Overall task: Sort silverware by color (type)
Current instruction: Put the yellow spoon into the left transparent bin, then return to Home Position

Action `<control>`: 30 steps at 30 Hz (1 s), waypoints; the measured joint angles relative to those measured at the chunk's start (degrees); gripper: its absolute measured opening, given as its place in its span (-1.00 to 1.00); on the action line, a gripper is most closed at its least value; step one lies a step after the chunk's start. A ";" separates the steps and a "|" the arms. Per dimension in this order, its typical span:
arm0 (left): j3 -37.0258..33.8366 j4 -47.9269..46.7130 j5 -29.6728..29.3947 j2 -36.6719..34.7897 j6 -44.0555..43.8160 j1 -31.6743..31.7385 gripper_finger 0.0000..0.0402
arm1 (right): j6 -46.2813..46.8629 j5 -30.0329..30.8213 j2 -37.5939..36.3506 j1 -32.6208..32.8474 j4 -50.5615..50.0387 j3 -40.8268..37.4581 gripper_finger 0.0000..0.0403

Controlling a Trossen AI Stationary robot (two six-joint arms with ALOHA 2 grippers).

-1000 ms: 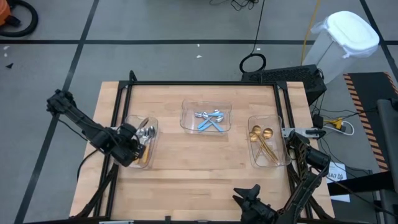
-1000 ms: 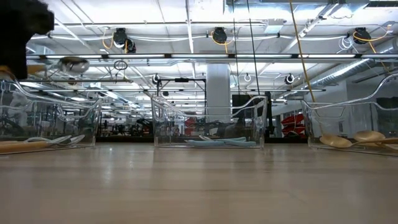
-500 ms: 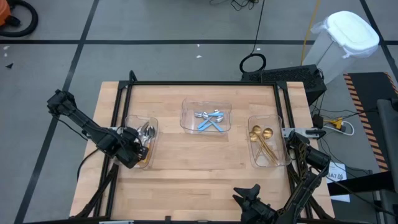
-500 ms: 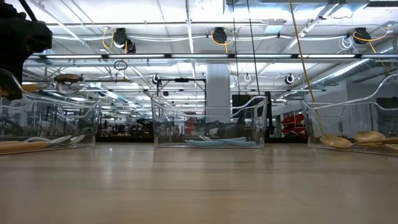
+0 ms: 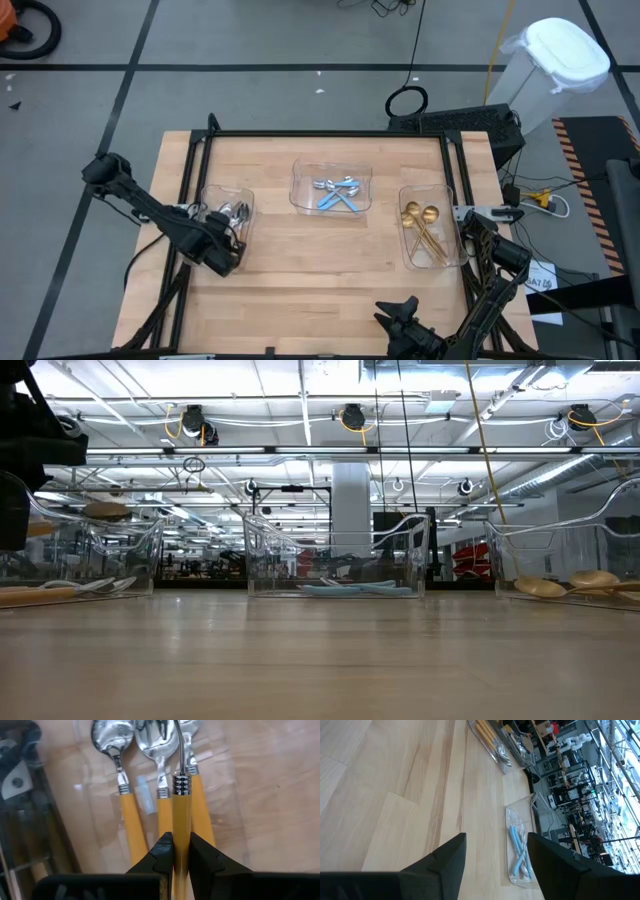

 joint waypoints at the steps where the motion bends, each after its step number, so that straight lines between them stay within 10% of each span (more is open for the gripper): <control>1: 0.00 -0.16 0.00 0.02 -0.23 0.00 -0.82 | -0.01 0.00 0.00 0.00 0.00 0.00 0.01; 30: 2.22 -0.64 -7.76 0.02 4.07 -0.04 -0.57 | 1.05 -0.21 -0.25 0.02 -3.12 -0.04 0.01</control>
